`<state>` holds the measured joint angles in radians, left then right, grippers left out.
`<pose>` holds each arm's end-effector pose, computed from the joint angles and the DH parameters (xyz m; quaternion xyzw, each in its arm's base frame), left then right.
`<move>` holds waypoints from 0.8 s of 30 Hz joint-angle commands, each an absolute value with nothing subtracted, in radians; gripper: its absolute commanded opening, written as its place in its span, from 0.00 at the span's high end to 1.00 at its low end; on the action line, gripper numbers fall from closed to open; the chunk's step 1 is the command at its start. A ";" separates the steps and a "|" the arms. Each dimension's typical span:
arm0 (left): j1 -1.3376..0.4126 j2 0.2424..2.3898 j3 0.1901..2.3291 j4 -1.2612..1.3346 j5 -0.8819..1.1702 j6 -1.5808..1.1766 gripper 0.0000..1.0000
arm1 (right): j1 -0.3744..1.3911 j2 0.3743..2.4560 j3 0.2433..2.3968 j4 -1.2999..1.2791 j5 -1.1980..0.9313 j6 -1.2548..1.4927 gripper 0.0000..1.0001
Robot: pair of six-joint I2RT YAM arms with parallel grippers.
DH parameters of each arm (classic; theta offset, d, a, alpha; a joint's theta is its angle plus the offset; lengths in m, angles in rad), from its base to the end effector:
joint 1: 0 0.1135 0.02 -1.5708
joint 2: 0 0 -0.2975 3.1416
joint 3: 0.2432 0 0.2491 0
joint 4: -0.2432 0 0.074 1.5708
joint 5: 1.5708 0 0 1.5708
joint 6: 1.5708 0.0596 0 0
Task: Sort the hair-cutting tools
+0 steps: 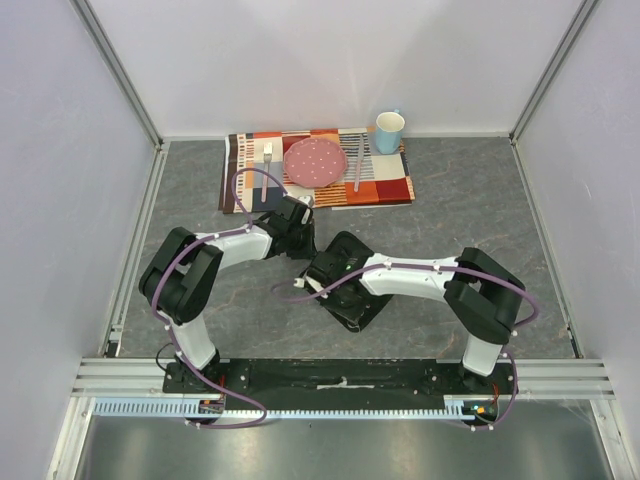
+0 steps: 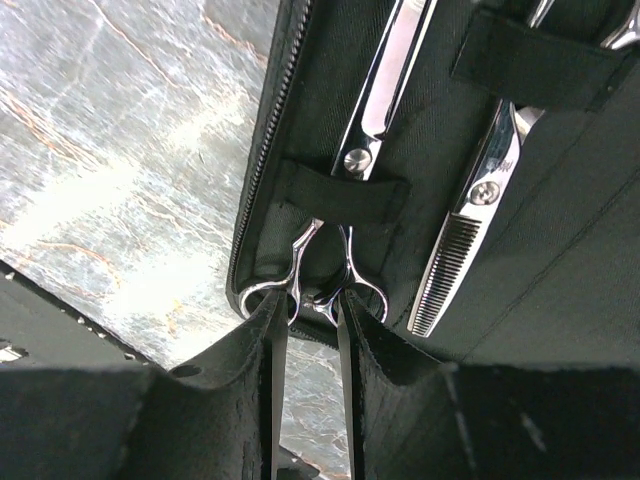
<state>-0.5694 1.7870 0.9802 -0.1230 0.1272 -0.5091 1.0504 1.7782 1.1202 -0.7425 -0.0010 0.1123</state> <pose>0.3109 -0.2080 0.1643 0.0486 0.9461 -0.2132 0.2388 0.1650 0.2880 0.1726 -0.4504 0.8888 0.0471 0.0708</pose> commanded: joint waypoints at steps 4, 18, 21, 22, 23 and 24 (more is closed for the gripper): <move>-0.604 1.801 0.966 -0.169 0.173 -0.534 0.97 | 1.075 1.836 1.187 -0.666 0.018 0.121 0.67; -0.618 1.804 0.963 -0.169 0.176 -0.528 0.97 | 1.071 1.927 1.268 -0.575 0.120 0.083 0.66; -0.620 1.805 0.965 -0.167 0.178 -0.523 0.97 | 1.054 1.933 1.292 -0.578 0.109 0.049 0.66; -0.621 1.805 0.965 -0.167 0.178 -0.525 0.97 | 1.048 1.936 1.298 -0.584 0.103 0.043 0.66; -0.621 1.805 0.966 -0.167 0.179 -0.523 0.97 | 1.036 1.943 1.305 -0.587 0.100 0.032 0.66; -0.623 1.805 0.968 -0.167 0.179 -0.523 0.97 | 1.029 1.944 1.316 -0.589 0.085 0.025 0.66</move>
